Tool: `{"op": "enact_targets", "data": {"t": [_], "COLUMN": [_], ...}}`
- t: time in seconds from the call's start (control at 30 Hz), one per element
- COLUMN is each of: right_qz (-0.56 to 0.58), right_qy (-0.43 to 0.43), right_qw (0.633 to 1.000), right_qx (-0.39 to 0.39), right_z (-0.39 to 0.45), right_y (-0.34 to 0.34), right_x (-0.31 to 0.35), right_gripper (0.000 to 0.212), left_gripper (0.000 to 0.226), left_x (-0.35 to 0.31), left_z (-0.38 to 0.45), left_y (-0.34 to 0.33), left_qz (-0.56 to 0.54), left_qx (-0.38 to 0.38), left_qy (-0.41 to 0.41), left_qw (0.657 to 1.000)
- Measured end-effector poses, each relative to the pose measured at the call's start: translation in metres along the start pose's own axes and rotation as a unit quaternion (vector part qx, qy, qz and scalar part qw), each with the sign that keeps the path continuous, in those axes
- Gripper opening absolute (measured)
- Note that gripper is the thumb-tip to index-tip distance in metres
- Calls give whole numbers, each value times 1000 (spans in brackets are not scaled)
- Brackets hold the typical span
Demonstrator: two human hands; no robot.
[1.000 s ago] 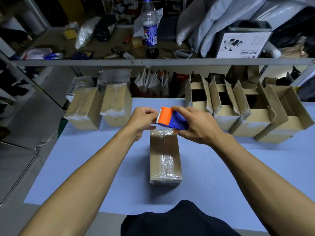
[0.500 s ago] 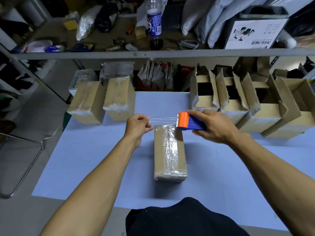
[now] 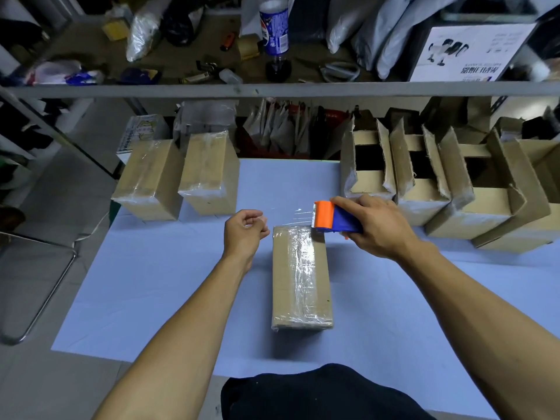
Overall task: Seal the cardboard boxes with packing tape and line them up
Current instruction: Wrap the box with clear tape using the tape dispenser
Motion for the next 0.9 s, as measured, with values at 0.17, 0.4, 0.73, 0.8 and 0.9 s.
{"op": "enact_targets", "data": {"t": [0.17,0.4,0.73,0.8,0.9], "right_qz": [20,49,66,62,62], "right_qy": [-5,-15,-44,-52,-59], "right_qw": [1000,998,997,997,996], "right_qx": [-18,-20,-12,-18,-21], "right_z": [1,2,-12,-15,-17], "right_y": [-6,-13,-8,-6,-3], "right_x": [-3,-3,1,4,8], "right_gripper": [73,75,75,74,73], "left_gripper": [9,18,52,38,38], "left_x": [21,40,31,8,1], "left_z": [1,-5,-1,-19,-52], "left_y": [-2,-14,-22,-27,-48], "left_qz": [23,-24,90,209,335], "left_qx": [-21,-76,-115,-112,75], "left_qy": [3,67,134,-71,-293], "left_qw": [1000,995,980,969,892]}}
Point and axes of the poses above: each hand's wrist, its own z-axis towards the middle knuckle, its own y-axis out of the back of the hand, x = y × z, the point moved 3 cm from there along z, towards the middle knuckle, and after that the axes turned 11 degrees about -z, right-handed, at the moved point
